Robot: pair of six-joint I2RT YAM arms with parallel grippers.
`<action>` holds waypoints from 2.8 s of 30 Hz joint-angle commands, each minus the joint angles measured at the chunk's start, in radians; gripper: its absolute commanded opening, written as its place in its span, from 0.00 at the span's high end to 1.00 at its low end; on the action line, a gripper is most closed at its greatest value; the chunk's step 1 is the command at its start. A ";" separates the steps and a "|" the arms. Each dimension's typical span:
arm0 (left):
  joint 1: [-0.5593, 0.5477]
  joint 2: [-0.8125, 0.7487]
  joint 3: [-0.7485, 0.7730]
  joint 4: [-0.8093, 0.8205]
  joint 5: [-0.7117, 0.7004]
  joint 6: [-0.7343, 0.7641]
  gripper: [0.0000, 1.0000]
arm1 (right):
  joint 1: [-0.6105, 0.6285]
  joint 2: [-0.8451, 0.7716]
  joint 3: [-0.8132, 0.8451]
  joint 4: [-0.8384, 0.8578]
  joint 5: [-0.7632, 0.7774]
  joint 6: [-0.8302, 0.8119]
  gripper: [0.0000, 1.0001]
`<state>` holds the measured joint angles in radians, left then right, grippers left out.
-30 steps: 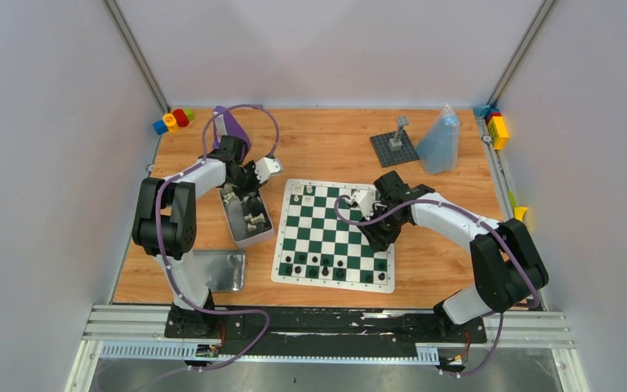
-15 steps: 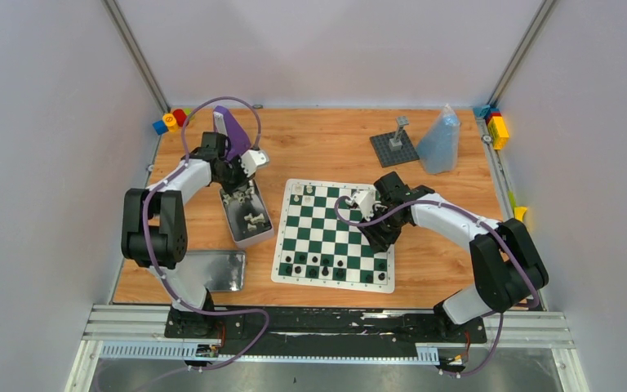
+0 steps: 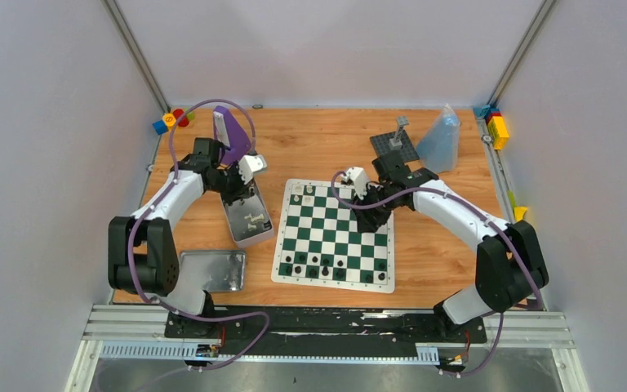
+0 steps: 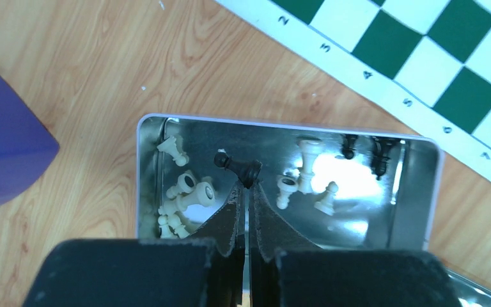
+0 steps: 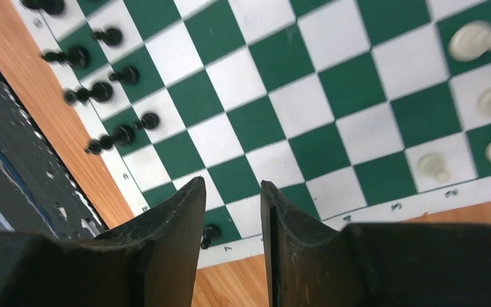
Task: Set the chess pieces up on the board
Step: Pick up the chess piece from the storage box, then place the chess piece on the chessboard.
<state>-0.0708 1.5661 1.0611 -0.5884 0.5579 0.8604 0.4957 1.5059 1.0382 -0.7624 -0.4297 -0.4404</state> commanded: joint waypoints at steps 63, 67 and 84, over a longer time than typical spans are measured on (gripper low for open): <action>-0.766 -0.224 -0.044 0.181 -0.343 -0.094 1.00 | -0.023 0.571 0.509 0.064 -0.995 0.342 0.61; -0.768 -0.224 -0.044 0.180 -0.349 -0.092 1.00 | -0.022 0.578 0.516 0.061 -0.995 0.342 0.65; -0.768 -0.207 -0.049 0.187 -0.361 -0.090 1.00 | -0.011 0.584 0.512 0.023 -0.980 0.302 0.78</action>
<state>-0.8333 1.3487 0.9855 -0.4412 0.2016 0.7860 0.4709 2.0834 1.5200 -0.7212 -1.3792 -0.1055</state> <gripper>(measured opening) 0.009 0.232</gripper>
